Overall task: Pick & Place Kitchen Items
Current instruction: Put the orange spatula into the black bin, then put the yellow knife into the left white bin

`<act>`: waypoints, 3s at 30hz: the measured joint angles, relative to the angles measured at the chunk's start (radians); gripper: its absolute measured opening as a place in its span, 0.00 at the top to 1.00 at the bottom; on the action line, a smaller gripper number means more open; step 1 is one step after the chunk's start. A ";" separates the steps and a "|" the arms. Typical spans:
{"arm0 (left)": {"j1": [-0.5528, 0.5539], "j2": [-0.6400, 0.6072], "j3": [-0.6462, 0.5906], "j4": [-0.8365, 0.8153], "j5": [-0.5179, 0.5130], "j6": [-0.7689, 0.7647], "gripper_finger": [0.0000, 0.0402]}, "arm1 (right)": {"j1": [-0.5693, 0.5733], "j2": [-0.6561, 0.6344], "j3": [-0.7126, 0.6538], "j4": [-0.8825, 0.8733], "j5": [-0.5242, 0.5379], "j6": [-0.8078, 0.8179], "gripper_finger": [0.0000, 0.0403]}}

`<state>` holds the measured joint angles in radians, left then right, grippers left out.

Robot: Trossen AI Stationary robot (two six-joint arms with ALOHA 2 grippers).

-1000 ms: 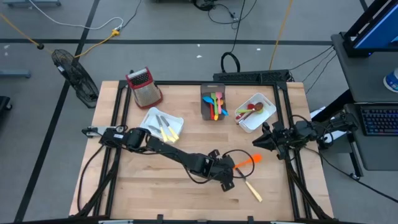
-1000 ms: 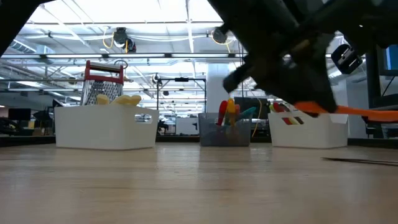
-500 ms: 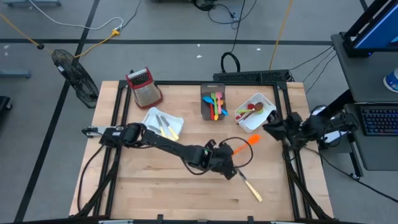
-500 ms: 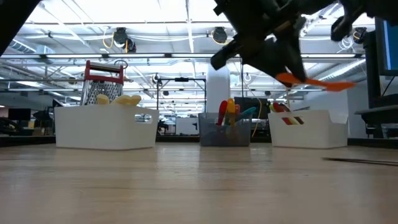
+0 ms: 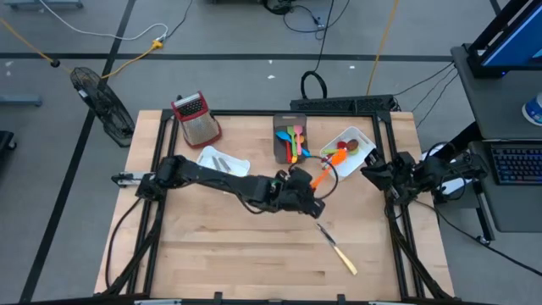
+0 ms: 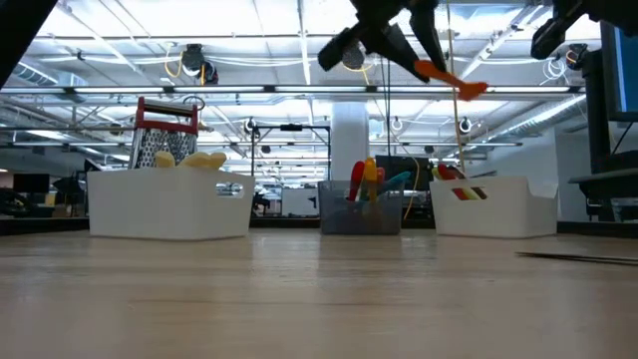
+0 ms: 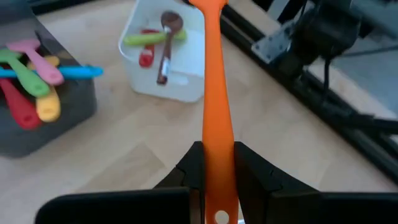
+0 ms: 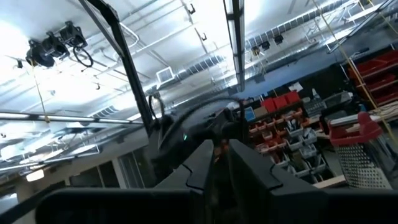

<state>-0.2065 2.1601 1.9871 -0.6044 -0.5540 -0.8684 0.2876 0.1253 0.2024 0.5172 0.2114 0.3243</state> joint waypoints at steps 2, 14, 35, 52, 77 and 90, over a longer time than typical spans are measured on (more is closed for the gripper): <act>0.010 -0.022 0.000 -0.008 0.000 0.001 0.88 | 0.000 0.000 0.000 -0.002 -0.002 0.003 0.89; 0.124 -0.125 0.001 -0.266 -0.005 -0.138 0.88 | 0.000 0.000 0.000 -0.045 -0.003 0.004 0.89; 0.387 -0.126 0.001 -0.398 0.346 -0.340 0.88 | 0.000 0.000 0.000 -0.153 -0.003 0.004 0.89; 0.450 -0.012 0.000 -0.379 0.434 -0.406 0.88 | 0.000 0.000 0.000 -0.204 -0.002 -0.004 0.89; 0.466 0.031 0.000 -0.325 0.527 -0.355 0.47 | 0.000 0.000 0.000 -0.209 -0.003 0.046 0.89; 0.449 -0.063 0.000 -0.313 0.441 -0.223 0.42 | 0.003 0.007 0.000 -0.169 -0.128 0.206 0.89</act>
<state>0.2429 2.0970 1.9869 -0.9178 -0.1128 -1.0917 0.2901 0.1320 0.2021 0.3478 0.0837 0.5300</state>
